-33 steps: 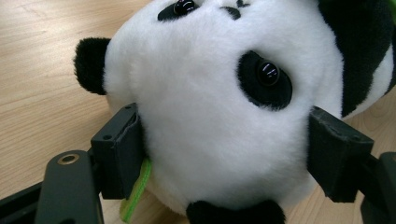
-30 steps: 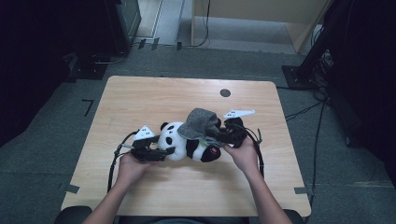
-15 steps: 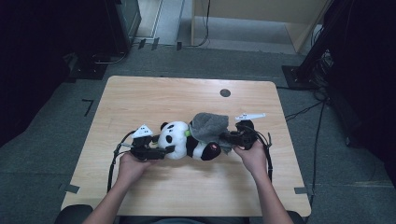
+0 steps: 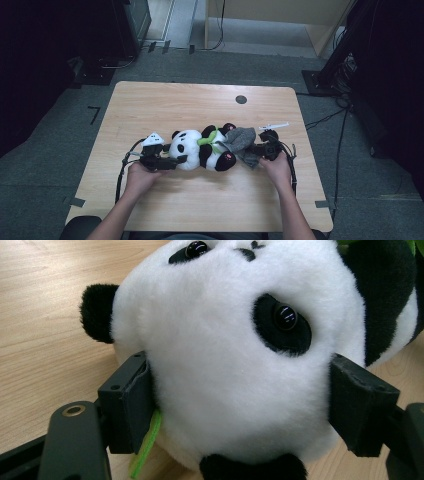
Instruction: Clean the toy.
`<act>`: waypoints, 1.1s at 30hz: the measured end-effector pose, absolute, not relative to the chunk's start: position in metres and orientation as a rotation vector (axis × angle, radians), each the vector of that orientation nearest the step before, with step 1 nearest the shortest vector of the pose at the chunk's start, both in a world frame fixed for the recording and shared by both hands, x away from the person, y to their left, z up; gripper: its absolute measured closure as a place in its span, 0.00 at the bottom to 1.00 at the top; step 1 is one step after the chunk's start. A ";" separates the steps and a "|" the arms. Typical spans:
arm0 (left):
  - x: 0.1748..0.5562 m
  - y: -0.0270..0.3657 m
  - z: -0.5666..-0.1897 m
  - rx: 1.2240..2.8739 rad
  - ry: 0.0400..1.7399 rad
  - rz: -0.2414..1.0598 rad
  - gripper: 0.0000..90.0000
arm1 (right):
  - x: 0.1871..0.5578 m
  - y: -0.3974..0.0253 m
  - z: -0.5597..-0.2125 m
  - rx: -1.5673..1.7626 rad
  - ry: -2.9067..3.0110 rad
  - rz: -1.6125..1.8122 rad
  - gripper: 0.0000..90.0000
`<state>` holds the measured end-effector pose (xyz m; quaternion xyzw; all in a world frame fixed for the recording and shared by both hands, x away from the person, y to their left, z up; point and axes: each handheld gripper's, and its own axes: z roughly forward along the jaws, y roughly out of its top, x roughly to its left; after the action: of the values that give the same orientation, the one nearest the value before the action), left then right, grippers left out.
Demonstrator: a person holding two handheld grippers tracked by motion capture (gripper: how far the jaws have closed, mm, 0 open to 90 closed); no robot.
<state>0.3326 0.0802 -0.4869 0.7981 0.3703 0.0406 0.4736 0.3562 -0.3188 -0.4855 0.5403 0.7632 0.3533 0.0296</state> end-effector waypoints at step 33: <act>0.329 0.077 -0.488 1.961 0.882 0.136 0.25 | 0.334 -0.242 -0.401 1.213 2.301 1.470 0.88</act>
<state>0.3286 0.0767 -0.4884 0.8014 0.3606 0.0557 0.4739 0.3336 -0.2425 -0.4008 0.4047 0.7679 0.4907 0.0768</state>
